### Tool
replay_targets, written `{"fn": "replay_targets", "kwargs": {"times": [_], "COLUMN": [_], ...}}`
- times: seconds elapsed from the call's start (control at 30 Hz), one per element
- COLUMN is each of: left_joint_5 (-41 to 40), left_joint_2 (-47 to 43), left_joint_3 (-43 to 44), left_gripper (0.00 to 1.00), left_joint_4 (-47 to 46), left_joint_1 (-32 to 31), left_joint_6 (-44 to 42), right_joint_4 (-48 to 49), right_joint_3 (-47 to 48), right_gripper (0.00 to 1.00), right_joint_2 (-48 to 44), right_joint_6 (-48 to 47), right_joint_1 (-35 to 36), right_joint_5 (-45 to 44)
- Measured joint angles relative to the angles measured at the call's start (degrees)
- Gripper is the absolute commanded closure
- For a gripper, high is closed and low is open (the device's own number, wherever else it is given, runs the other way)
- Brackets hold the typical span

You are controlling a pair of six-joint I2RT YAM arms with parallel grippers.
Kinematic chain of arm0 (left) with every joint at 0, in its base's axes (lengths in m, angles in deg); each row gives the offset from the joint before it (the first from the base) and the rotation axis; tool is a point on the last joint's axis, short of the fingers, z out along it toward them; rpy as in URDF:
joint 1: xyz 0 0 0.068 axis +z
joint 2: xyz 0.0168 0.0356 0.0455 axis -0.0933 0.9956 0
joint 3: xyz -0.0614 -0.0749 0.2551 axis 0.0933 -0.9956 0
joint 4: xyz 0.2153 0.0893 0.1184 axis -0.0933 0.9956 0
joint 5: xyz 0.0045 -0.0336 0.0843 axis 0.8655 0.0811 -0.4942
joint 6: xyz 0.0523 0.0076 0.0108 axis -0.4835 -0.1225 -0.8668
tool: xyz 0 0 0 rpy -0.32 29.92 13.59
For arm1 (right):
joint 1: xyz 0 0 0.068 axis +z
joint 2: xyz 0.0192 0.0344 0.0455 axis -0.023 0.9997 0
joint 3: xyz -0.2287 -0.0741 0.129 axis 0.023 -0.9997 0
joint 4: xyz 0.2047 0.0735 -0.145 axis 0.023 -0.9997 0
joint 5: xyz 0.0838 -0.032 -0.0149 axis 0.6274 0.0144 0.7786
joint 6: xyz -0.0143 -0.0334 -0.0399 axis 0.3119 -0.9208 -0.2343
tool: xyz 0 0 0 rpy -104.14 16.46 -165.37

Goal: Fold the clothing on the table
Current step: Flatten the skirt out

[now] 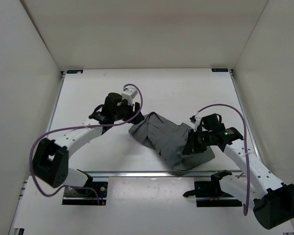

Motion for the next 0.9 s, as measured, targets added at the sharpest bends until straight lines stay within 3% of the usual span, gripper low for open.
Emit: {"fn": "replay_targets", "kwargs": {"times": [0.3,0.4,0.67,0.9], "left_joint_5": [6.8,9.9,16.0,16.7], "left_joint_2": [26.1,32.3,43.2,46.7], "left_joint_3": [21.8,27.6,36.5,37.0], "left_gripper": [0.21,0.23,0.26,0.25], "left_joint_4": [-5.1,-6.0,-6.1,-7.3], "left_joint_1": [-5.9,-7.9,-11.0,-13.3], "left_joint_6": [-0.5,-1.1,-4.1,-4.5], "right_joint_4": [-10.6,-10.9,-11.0,-10.6], "right_joint_3": [-0.1,-0.9,-3.0,-3.8], "right_gripper": [1.00,1.00,1.00,1.00], "right_joint_2": [0.7,0.7,0.9,1.2], "right_joint_6": [-5.2,-5.9,-6.5,-6.4], "right_joint_1": [-6.3,-7.4,-10.0,-10.4], "right_joint_5": [-2.2,-2.1,-1.2,-0.3]}}
